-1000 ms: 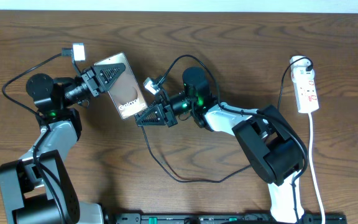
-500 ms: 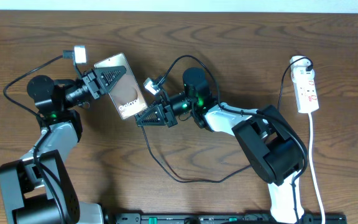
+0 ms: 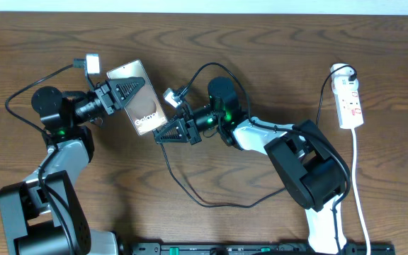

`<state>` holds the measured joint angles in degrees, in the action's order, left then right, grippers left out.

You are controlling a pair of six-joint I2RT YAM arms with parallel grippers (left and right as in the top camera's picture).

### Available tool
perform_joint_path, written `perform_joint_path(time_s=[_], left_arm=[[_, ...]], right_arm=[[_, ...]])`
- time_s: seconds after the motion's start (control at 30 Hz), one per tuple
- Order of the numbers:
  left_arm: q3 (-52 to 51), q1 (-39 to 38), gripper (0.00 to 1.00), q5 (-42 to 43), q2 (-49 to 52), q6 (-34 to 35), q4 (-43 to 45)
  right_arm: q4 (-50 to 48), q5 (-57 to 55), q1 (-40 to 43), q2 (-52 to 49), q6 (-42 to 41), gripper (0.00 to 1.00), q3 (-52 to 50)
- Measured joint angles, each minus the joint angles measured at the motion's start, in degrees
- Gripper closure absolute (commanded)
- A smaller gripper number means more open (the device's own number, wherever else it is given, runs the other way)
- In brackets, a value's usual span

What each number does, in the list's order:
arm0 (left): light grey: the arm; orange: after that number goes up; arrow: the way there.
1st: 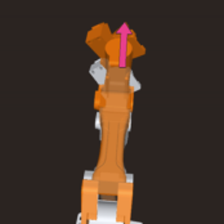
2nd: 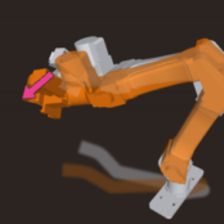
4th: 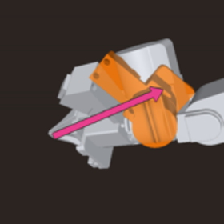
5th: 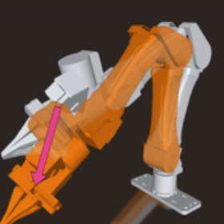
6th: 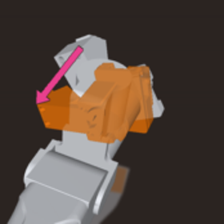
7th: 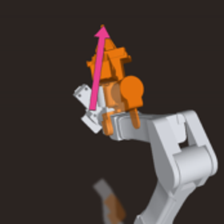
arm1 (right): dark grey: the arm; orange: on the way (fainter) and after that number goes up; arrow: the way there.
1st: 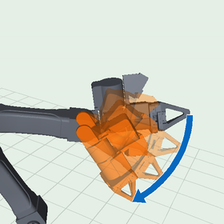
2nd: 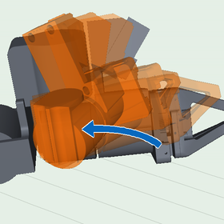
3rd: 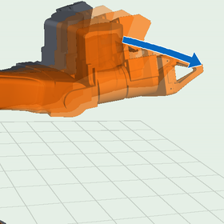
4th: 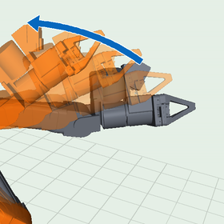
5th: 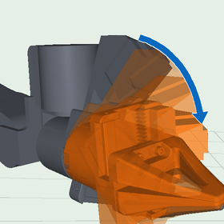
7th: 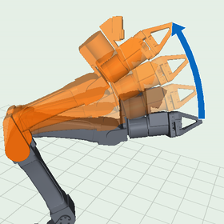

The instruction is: Plug charger to phone and switch on socket

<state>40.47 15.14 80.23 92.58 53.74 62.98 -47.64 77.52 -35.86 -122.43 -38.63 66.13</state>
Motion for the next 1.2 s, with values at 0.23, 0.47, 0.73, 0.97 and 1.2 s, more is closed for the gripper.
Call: perform_joint_path(time_s=[0.23, 0.47, 0.73, 0.97, 1.2], left_arm=[[-0.02, 0.0, 0.93, 0.28, 0.0, -0.02, 0.0], [-0.07, 0.0, 0.93, 0.31, 0.0, -0.02, -0.02], [-0.79, -0.24, 0.93, 1.95, 0.0, -0.24, -0.46], [-2.64, -0.55, 0.92, 5.84, 0.02, -0.2, -1.09], [-2.64, 1.16, 0.92, 6.56, 0.02, -0.2, -1.09]], right_arm=[[-0.04, -0.04, 0.0, 0.0, 0.0, 0.99, 0.0], [-0.09, -0.15, 0.0, 0.0, 0.0, 0.99, 0.0], [-0.85, -2.75, 0.09, 0.02, -0.83, 0.62, 0.46], [-1.53, -5.57, 0.28, 0.26, -0.81, 0.01, 1.53], [-1.51, -5.81, 0.28, 0.26, -0.83, 0.01, 1.53]])
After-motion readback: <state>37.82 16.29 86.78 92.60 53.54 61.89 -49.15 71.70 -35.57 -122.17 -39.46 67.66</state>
